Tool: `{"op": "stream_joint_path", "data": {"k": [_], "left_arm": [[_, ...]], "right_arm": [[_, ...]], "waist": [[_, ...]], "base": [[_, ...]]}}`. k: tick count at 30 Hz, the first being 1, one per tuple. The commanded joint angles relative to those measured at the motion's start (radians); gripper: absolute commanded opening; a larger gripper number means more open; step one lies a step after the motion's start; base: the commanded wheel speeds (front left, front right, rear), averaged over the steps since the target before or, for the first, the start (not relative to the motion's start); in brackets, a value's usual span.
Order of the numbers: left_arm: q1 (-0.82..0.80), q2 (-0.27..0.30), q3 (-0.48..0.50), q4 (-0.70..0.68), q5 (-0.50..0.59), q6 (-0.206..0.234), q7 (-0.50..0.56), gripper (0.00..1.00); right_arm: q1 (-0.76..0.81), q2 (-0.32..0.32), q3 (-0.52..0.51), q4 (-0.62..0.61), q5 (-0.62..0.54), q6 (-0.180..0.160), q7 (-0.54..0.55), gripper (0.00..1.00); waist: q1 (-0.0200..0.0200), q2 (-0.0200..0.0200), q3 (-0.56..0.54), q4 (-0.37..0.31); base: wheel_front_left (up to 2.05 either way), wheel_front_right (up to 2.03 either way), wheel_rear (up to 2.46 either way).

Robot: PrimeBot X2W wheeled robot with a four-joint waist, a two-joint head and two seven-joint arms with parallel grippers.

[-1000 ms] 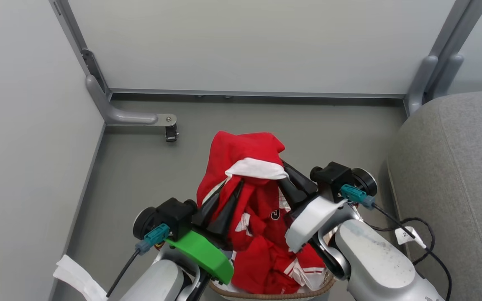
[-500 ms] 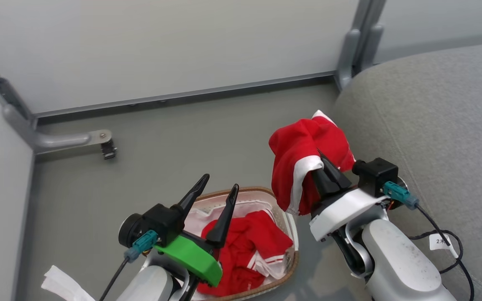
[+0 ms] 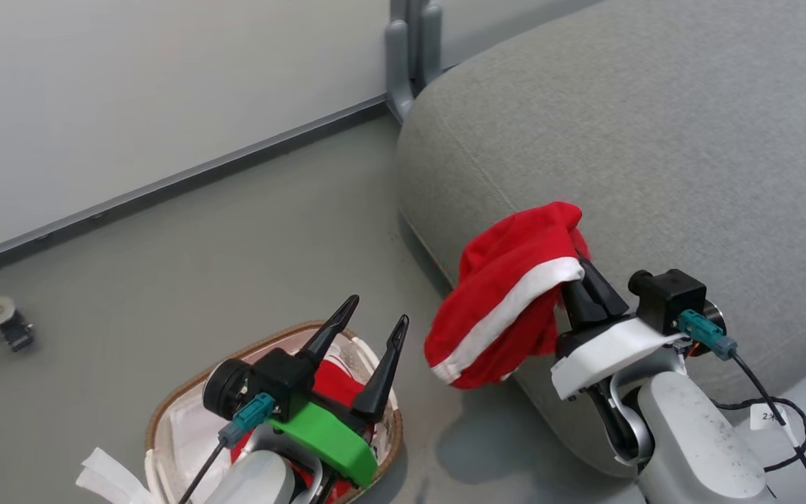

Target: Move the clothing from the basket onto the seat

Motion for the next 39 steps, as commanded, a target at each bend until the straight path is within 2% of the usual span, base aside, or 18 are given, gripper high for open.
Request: {"op": "stream_joint_path", "data": {"k": [1, 5, 10, 24, 31, 36, 39], "left_arm": [[0.002, 0.01, 0.003, -0.001, 0.006, -0.003, -0.001, 1.0], [0.0, 0.03, -0.002, -0.005, 0.015, -0.003, -0.001, 1.0], [-0.027, 0.065, -0.017, -0.019, 0.016, -0.003, -0.001, 1.0], [-0.119, 0.188, -0.041, -0.106, -0.021, -0.003, -0.001, 1.0], [-0.154, 0.211, -0.045, -0.129, -0.029, -0.003, -0.001, 1.0], [-0.172, 0.217, -0.038, -0.132, -0.035, -0.003, -0.001, 1.0], [-0.17, 0.222, -0.023, -0.128, -0.037, -0.003, -0.001, 1.0]], "right_arm": [[-0.002, -0.001, -0.013, -0.005, -0.008, -0.001, -0.002, 0.0], [-0.059, -0.001, -0.056, -0.008, -0.029, -0.001, -0.002, 0.0], [-0.156, -0.008, -0.173, -0.017, -0.08, -0.001, -0.002, 0.0], [-0.516, -0.142, -0.525, 0.075, -0.277, -0.001, -0.002, 0.0], [-0.615, -0.151, -0.669, 0.166, -0.381, -0.001, 0.0, 0.0], [-0.607, -0.132, -0.87, 0.219, -0.49, -0.001, -0.001, 0.0], [-0.586, -0.098, -0.969, 0.239, -0.567, -0.001, -0.001, 0.0]], "waist": [[0.0, -0.0001, 0.046, -0.096], [0.0, -0.0001, 0.082, -0.102], [0.0, -0.0001, 0.153, -0.075], [0.0, -0.0001, 0.4, 0.07], [0.0, -0.0001, 0.481, 0.132], [0.0, -0.0001, 0.518, 0.174], [0.0, -0.0001, 0.526, 0.188]], "base": [[0.0, 0.0, 0.0], [0.0, 0.0, 0.0], [0.0, 0.0, 0.0], [0.0, 0.0, 0.0], [0.0, 0.0, 0.0], [0.0, 0.0, 0.0], [0.0, 0.0, 0.0]]}}
